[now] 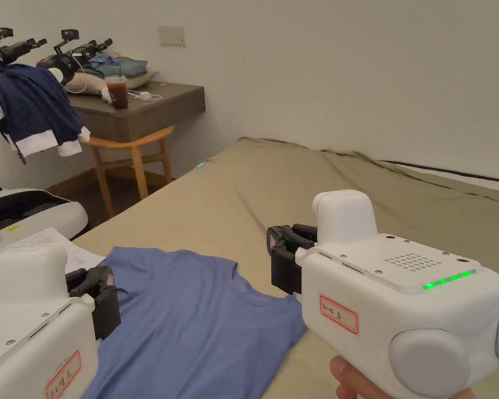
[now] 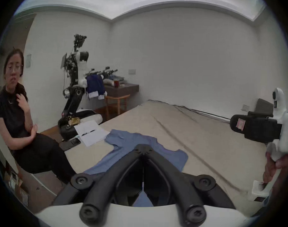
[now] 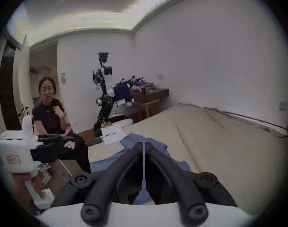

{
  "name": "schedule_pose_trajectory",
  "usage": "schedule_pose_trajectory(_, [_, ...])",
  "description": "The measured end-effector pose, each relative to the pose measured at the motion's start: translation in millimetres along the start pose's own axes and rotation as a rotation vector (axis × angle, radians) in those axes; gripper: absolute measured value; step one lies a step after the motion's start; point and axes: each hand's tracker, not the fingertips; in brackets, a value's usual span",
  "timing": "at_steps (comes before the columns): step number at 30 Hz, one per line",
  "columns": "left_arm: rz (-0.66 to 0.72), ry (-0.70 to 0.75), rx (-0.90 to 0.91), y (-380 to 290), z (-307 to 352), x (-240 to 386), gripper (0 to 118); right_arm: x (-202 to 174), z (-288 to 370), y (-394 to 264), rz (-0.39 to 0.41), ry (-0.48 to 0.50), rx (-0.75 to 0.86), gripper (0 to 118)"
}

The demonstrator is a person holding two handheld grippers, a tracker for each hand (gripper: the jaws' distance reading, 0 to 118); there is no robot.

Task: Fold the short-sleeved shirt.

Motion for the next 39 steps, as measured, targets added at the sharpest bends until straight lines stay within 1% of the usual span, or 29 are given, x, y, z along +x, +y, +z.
schedule_pose_trajectory(5, [0.089, -0.063, -0.056, -20.9, -70.9, -7.2, 0, 48.1, -80.9, -26.4, 0.015, -0.052, -0.157, 4])
schedule_pose_trajectory(6, [0.104, -0.074, -0.065, -27.0, -82.9, -9.0, 6, 59.8, -102.9, -34.5, 0.01, -0.046, -0.196, 4])
schedule_pose_trajectory(7, [0.098, -0.09, -0.061, -29.9, -94.5, -11.7, 40, 68.5, -121.4, -40.9, 0.001, -0.063, -0.248, 4])
schedule_pose_trajectory(8, [0.127, -0.103, -0.087, -35.2, -108.6, -14.1, 81, 76.3, -139.2, -48.5, -0.01, -0.081, -0.296, 4])
schedule_pose_trajectory(9, [0.144, -0.107, -0.113, -40.6, -121.9, -15.7, 109, 85.1, -157.4, -56.6, -0.017, -0.072, -0.32, 4])
schedule_pose_trajectory(10, [0.151, -0.107, -0.125, -46.7, -127.6, -16.5, 118, 91.6, -171.2, -62.5, -0.021, -0.066, -0.347, 4])
schedule_pose_trajectory(12, [0.147, -0.066, -0.094, -54.0, -140.8, -15.3, 118, 100.6, -196.3, -75.5, -0.014, -0.088, -0.398, 4])
schedule_pose_trajectory(15, [0.117, -0.035, -0.117, -64.3, -154.9, -11.0, 118, 109.1, -219.0, -89.7, -0.021, -0.085, -0.435, 4])
schedule_pose_trajectory(18, [0.132, -0.056, -0.144, -75.5, -178.3, -5.5, 118, 107.4, -212.8, -95.4, -0.06, -0.07, -0.406, 4])
schedule_pose_trajectory(19, [0.103, -0.073, -0.172, -79.3, -191.5, 2.5, 118, 106.3, -207.1, -94.3, -0.063, -0.066, -0.391, 4])
schedule_pose_trajectory(20, [0.062, -0.065, -0.226, -81.7, -208.8, 15.1, 116, 102.5, -197.3, -92.4, -0.057, -0.073, -0.377, 4])
schedule_pose_trajectory(21, [0.006, -0.096, -0.297, -84.8, -226.3, 29.4, 108, 100.8, -187.7, -88.9, -0.041, -0.083, -0.34, 4])
schedule_pose_trajectory(22, [-0.024, -0.144, -0.3, -88.9, -239.8, 45.6, 97, 100.0, -177.5, -84.9, -0.028, -0.088, -0.316, 4])
schedule_pose_trajectory(24, [-0.065, -0.192, -0.371, -97.8, -270.5, 85.6, 97, 100.5, -150.9, -73.7, -0.023, -0.076, -0.286, 4])
schedule_pose_trajectory(25, [-0.091, -0.239, -0.373, -104.7, -284.5, 103.6, 98, 103.3, -136.8, -68.9, -0.026, -0.077, -0.264, 4])
schedule_pose_trajectory(26, [-0.135, -0.277, -0.383, -113.6, -299.5, 124.3, 102, 107.1, -121.6, -64.2, -0.029, -0.089, -0.238, 4])
schedule_pose_trajectory(27, [-0.192, -0.279, -0.422, -125.1, -319.5, 143.4, 105, 111.2, -106.0, -59.9, -0.023, -0.11, -0.218, 4])
schedule_pose_trajectory(29, [-0.247, -0.311, -0.585, -144.7, -355.4, 171.8, 106, 118.7, -80.0, -52.2, -0.012, -0.14, -0.201, 4])
schedule_pose_trajectory(30, [-0.223, -0.328, -0.655, -156.3, -369.5, 181.2, 106, 122.2, -66.7, -49.4, 0.0, -0.152, -0.2, 4])
schedule_pose_trajectory(31, [-0.22, -0.329, -0.7, -165.2, -381.0, 188.1, 111, 124.6, -56.5, -47.9, 0.011, -0.157, -0.199, 4])
schedule_pose_trajectory(32, [-0.253, -0.274, -0.72, -174.6, -390.0, 195.2, 111, 124.2, -45.1, -46.0, 0.026, -0.172, -0.195, 4])
schedule_pose_trajectory(33, [-0.352, -0.229, -0.676, -176.5, -389.7, 201.6, 112, 125.0, -33.8, -45.6, 0.045, -0.19, -0.193, 4])
schedule_pose_trajectory(34, [-0.423, -0.231, -0.618, -171.9, -384.8, 205.0, 113, 125.4, -24.8, -46.0, 0.055, -0.199, -0.192, 4])
schedule_pose_trajectory(36, [-0.376, -0.24, -0.675, -162.7, -385.2, 203.9, 113, 125.1, -4.3, -48.8, 0.068, -0.214, -0.19, 4])
schedule_pose_trajectory(37, [-0.351, -0.268, -0.67, -162.6, -383.3, 197.6, 109, 125.3, 5.0, -52.2, 0.067, -0.22, -0.187, 4])
schedule_pose_trajectory(38, [-0.343, -0.257, -0.671, -158.9, -383.4, 191.0, 100, 126.2, 14.9, -56.0, 0.06, -0.227, -0.187, 4])
schedule_pose_trajectory(39, [-0.316, -0.25, -0.644, -153.1, -378.6, 184.2, 87, 127.4, 24.0, -59.4, 0.055, -0.231, -0.189, 4])
